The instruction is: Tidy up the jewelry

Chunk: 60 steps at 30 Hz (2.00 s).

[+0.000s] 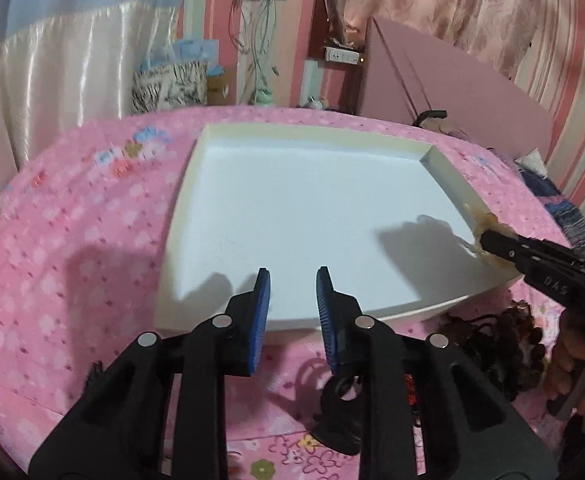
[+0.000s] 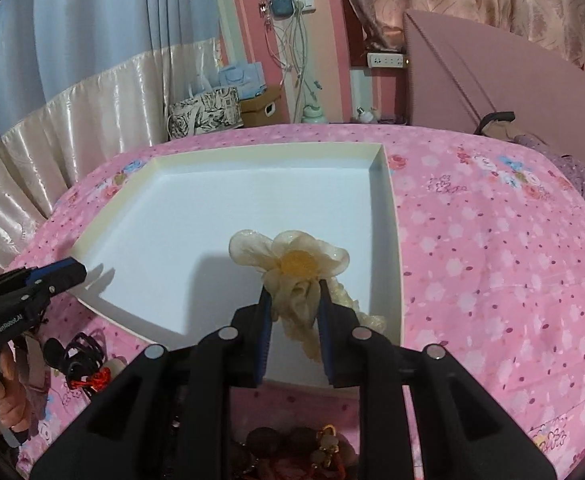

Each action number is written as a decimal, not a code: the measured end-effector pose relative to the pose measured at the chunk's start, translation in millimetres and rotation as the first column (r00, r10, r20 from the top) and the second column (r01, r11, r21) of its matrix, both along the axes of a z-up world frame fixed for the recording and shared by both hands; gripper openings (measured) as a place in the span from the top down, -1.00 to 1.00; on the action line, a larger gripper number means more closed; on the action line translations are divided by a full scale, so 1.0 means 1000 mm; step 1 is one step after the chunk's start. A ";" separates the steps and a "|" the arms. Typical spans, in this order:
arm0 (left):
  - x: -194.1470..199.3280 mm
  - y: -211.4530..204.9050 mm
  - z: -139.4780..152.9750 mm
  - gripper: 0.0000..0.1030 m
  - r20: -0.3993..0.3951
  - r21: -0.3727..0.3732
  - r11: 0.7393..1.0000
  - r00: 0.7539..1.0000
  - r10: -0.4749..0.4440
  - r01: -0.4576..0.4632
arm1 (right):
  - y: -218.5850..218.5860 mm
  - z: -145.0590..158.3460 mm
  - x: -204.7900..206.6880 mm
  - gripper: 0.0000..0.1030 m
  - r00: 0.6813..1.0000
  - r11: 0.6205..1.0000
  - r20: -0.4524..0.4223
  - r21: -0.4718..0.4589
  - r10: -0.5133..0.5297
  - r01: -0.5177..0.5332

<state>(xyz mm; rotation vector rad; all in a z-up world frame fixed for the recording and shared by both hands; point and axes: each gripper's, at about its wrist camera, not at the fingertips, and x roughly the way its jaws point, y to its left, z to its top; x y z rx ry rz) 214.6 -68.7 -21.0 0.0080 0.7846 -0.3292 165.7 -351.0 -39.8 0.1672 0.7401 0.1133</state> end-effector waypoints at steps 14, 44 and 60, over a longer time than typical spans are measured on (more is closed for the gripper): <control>-0.070 -0.015 -0.013 -0.11 -0.016 0.092 0.993 0.997 -0.078 0.079 | -0.015 -0.004 -0.009 0.59 0.999 0.997 0.032 0.080 -0.001 -0.001; 0.042 -0.001 -0.017 0.11 -0.063 0.102 0.991 0.993 0.095 -0.089 | -0.010 -0.017 0.013 0.54 0.997 1.000 -0.073 0.004 -0.023 0.023; 0.034 0.006 0.011 -0.54 -0.041 0.040 0.992 0.992 0.122 -0.121 | -0.026 0.025 -0.012 -0.30 0.999 0.995 0.021 0.096 -0.039 0.037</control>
